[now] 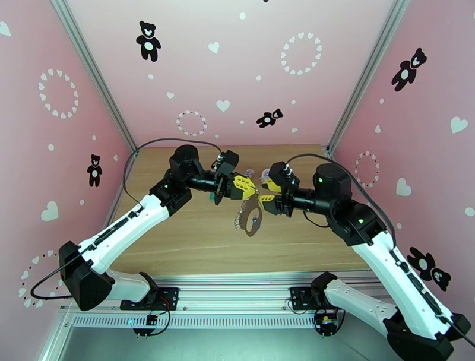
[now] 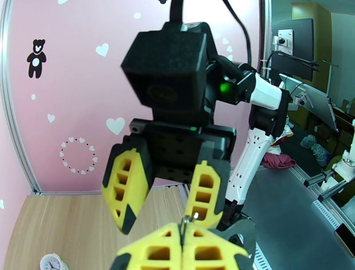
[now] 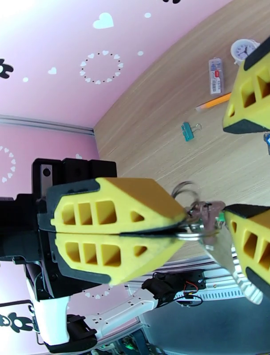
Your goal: Remove the keys from the keyring
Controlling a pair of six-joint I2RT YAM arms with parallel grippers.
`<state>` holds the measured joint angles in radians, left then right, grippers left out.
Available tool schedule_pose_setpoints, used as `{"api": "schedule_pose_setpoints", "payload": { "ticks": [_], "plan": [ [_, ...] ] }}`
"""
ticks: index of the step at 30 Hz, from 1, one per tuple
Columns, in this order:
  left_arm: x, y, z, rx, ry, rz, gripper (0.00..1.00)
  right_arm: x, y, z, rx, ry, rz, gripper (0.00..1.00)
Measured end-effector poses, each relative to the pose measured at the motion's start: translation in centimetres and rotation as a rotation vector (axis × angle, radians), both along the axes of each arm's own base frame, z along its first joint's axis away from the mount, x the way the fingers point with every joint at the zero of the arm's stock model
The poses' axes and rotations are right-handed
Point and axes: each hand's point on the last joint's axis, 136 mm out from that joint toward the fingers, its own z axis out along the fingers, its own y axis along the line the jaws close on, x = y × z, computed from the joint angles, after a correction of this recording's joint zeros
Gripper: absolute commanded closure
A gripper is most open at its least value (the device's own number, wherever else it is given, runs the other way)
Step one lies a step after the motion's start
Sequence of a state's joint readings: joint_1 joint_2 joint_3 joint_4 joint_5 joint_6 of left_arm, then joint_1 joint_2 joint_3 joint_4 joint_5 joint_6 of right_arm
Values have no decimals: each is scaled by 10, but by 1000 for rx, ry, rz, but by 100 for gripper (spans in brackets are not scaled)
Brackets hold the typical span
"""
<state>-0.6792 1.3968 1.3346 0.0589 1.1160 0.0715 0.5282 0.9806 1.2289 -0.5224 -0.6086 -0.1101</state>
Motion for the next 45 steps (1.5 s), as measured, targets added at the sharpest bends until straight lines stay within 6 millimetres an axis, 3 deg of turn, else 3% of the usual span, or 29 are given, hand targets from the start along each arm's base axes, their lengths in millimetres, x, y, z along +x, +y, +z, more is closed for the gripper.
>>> {"api": "schedule_pose_setpoints", "payload": {
  "ticks": [5,8,11,15,26,31,33,40,45],
  "plan": [
    [-1,0,-1,4,4,-3,100,6,5,-2,6,18,8,73],
    [-1,0,-1,4,2,-4,100,20,1,-1,18,32,-63,72],
    [-2,1,-2,7,-5,-2,100,43,-17,1,48,64,-210,72],
    [-6,5,4,-4,-34,1,100,58,-38,0,76,104,-315,63],
    [-9,7,8,-8,-51,-3,100,-10,-7,19,128,105,37,58],
    [-9,7,9,-10,-53,-3,100,-20,9,9,105,142,135,61],
    [-9,7,9,-10,-54,-4,100,-20,12,9,109,143,141,67],
    [-9,7,8,-8,-53,-3,100,29,-9,23,207,155,-130,68],
    [-8,8,7,-8,-63,1,100,50,-28,11,199,211,-304,63]
  ]
}}
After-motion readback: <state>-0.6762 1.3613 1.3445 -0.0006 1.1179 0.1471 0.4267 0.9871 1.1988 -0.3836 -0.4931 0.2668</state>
